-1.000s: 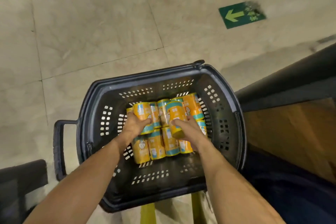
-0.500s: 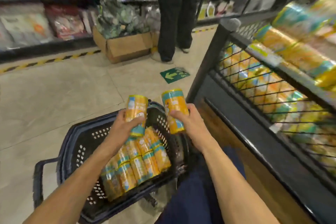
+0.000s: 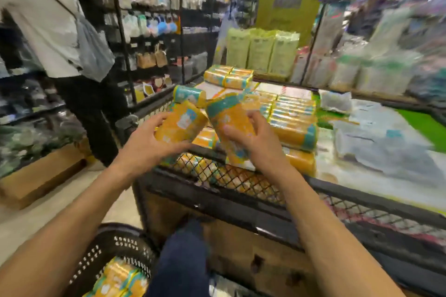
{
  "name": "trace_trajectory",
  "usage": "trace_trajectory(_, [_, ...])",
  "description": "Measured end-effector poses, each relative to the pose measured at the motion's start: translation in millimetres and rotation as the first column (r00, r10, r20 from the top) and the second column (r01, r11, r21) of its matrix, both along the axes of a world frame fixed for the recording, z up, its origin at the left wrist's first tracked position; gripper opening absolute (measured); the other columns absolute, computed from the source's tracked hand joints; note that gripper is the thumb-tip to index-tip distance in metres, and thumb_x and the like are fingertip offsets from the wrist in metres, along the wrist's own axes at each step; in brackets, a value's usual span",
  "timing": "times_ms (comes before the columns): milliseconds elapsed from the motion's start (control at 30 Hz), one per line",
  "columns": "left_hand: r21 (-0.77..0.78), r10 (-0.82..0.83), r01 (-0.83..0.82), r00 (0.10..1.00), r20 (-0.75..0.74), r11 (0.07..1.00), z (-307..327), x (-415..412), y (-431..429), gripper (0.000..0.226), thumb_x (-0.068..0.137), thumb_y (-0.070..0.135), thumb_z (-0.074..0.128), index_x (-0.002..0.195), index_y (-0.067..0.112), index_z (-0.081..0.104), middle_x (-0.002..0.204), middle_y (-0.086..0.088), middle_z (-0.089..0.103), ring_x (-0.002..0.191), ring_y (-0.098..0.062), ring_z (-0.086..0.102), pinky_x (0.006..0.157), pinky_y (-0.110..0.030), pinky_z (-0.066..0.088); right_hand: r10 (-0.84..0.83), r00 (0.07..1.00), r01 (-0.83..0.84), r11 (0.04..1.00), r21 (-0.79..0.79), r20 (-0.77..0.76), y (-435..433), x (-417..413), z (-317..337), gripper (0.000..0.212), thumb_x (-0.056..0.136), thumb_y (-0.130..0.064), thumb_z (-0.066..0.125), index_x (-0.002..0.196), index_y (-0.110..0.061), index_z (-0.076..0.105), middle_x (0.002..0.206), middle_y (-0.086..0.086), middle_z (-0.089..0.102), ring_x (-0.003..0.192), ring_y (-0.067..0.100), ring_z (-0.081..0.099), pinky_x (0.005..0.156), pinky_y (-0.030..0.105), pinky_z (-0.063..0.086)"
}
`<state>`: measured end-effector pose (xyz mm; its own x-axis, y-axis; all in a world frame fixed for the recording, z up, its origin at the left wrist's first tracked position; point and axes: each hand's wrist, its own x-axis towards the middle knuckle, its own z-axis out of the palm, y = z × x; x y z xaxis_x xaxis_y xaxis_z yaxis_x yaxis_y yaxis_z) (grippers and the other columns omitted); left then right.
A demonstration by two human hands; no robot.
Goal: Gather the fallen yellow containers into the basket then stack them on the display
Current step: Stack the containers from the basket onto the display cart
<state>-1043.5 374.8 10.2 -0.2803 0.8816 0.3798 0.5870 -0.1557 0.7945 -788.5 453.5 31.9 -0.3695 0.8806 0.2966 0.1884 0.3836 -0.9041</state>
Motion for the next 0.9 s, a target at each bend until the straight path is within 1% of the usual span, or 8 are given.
trace_trajectory(100, [0.0,-0.109,0.11,0.983,-0.15,0.994,39.8,24.6,29.2,0.086,0.052,0.069,0.084,0.129,0.038,0.06,0.122,0.01,0.066,0.106,-0.01,0.067,0.094,-0.035,0.055,-0.154,0.988,0.15,0.983,0.109,0.028,18.6,44.6,26.8,0.057,0.067,-0.064,0.081,0.11,-0.032,0.062,0.105,-0.012,0.066,0.096,0.011,0.065,0.082,0.035,0.052])
trace_trajectory(233, [-0.005,-0.148,0.152,0.955,-0.256,0.988,83.9,53.2,75.9,0.078,0.058,0.056,0.092,0.124,0.034,0.056,0.119,0.009,0.063,0.103,-0.015,0.066,0.087,-0.038,0.056,-0.273,0.959,0.256,0.948,0.187,0.07,50.7,92.7,51.0,0.06,0.064,-0.062,0.083,0.113,-0.029,0.07,0.104,-0.01,0.07,0.097,0.013,0.067,0.085,0.037,0.055])
trace_trajectory(333, [-0.01,-0.179,0.187,0.923,-0.34,0.982,104.8,69.5,119.1,0.072,0.065,0.039,0.097,0.125,0.026,0.059,0.119,0.008,0.064,0.11,-0.013,0.061,0.093,-0.033,0.05,-0.341,0.937,0.32,0.926,0.2,0.082,79.2,116.7,61.1,0.051,0.071,-0.049,0.091,0.112,-0.026,0.07,0.103,-0.007,0.071,0.095,0.014,0.068,0.081,0.035,0.054])
trace_trajectory(433, [-0.079,-0.236,0.224,0.87,-0.432,0.971,115.3,78.7,163.9,0.078,0.067,0.038,0.096,0.134,0.022,0.06,0.126,0.011,0.061,0.117,-0.008,0.056,0.093,-0.025,0.042,-0.398,0.911,0.366,0.901,0.231,0.108,111.9,133.9,69.0,0.055,0.07,-0.044,0.093,0.115,-0.026,0.067,0.107,-0.006,0.069,0.098,0.016,0.066,0.087,0.037,0.054])
trace_trajectory(500, [-0.096,-0.263,0.247,0.841,-0.474,0.964,118.7,80.8,195.0,0.077,0.066,0.038,0.096,0.133,0.025,0.061,0.126,0.01,0.062,0.119,-0.011,0.058,0.097,-0.03,0.045,-0.425,0.894,0.381,0.887,0.261,0.141,134.4,142.0,74.0,0.062,0.068,-0.042,0.094,0.122,-0.027,0.068,0.112,-0.005,0.068,0.101,0.016,0.064,0.089,0.036,0.054])
trace_trajectory(633, [-0.131,-0.26,0.225,0.862,-0.435,0.965,118.7,80.6,256.6,0.074,0.071,0.034,0.093,0.136,0.029,0.058,0.134,0.006,0.055,0.125,-0.016,0.051,0.108,-0.039,0.042,-0.405,0.892,0.347,0.898,0.271,0.2,180.2,147.4,78.7,0.068,0.069,-0.034,0.094,0.131,-0.028,0.068,0.115,-0.008,0.067,0.101,0.011,0.062,0.088,0.032,0.054])
trace_trajectory(767, [-0.157,-0.287,0.242,0.854,-0.435,0.958,111.2,83.1,307.2,0.073,0.075,0.032,0.091,0.139,0.031,0.057,0.132,0.007,0.052,0.122,-0.016,0.049,0.101,-0.035,0.042,-0.361,0.891,0.305,0.925,0.226,0.274,226.8,140.6,70.5,0.077,0.065,-0.031,0.097,0.136,-0.026,0.066,0.122,-0.006,0.067,0.112,0.014,0.063,0.103,0.042,0.053])
trace_trajectory(900, [-0.237,-0.377,0.303,0.834,-0.403,0.923,99.1,86.7,336.2,0.069,0.076,0.029,0.091,0.136,0.034,0.056,0.134,0.007,0.047,0.12,-0.016,0.05,0.095,-0.032,0.047,-0.31,0.89,0.237,0.941,0.243,0.334,263.3,132.4,48.0,0.089,0.055,-0.052,0.093,0.136,-0.026,0.066,0.119,0.0,0.064,0.114,0.021,0.063,0.102,0.048,0.052])
